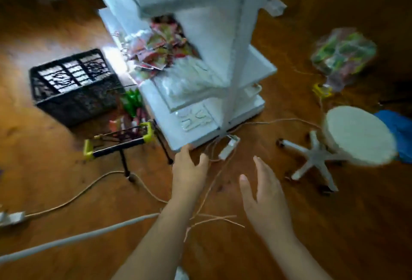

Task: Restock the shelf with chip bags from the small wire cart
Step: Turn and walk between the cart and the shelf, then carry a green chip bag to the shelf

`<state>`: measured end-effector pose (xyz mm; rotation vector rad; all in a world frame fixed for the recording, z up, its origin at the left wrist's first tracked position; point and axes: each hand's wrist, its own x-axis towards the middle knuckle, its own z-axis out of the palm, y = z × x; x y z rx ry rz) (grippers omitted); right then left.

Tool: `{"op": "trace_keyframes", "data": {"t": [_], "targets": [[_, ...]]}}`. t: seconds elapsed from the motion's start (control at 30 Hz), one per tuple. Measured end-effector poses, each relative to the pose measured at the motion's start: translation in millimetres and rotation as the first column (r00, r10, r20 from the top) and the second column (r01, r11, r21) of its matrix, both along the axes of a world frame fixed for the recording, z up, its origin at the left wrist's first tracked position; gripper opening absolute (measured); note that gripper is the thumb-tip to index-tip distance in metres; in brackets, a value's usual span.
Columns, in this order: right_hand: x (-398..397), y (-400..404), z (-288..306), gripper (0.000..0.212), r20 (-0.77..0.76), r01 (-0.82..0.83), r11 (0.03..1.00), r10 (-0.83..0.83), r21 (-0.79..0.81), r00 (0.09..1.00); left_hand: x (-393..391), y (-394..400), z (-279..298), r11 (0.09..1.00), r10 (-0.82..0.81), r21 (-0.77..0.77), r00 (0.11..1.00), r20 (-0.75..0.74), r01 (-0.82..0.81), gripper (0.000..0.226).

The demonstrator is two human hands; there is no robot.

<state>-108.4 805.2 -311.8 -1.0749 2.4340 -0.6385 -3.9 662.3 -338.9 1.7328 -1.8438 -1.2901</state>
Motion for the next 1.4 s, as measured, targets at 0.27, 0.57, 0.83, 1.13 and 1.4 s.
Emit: {"op": "trace_keyframes", "data": {"t": [0.27,0.57,0.83,1.13,1.4], "targets": [[158.5,-200.1,-20.9,0.071,0.049,-0.441,0.897,0.44,0.019,0.897,214.7,-131.9,-18.7,0.865,0.5,0.019,0.864,0.056,-0.502,0.048],[200.1,-367.7,-90.7,0.057,0.099,-0.453,0.891,0.448,0.036,0.889,258.6,-249.6,-64.9,0.874,0.466,-0.19,0.882,0.063,-0.448,0.041],[164.9,-559.8,-195.0,0.049,0.141,-0.379,0.915,0.36,0.14,0.922,182.9,-425.5,-158.6,0.952,0.304,-0.065,0.951,0.056,-0.3,0.03],[145.1,-651.8,-294.0,0.027,0.143,-0.389,0.877,0.362,0.281,0.921,143.0,-522.9,-281.8,0.958,0.24,0.088,0.93,0.278,-0.274,0.039],[157.9,-673.8,-253.7,0.024,0.271,-0.22,0.971,0.237,-0.092,0.933,152.8,-520.1,-230.4,0.944,0.331,0.042,0.936,-0.117,-0.329,0.005]]}}
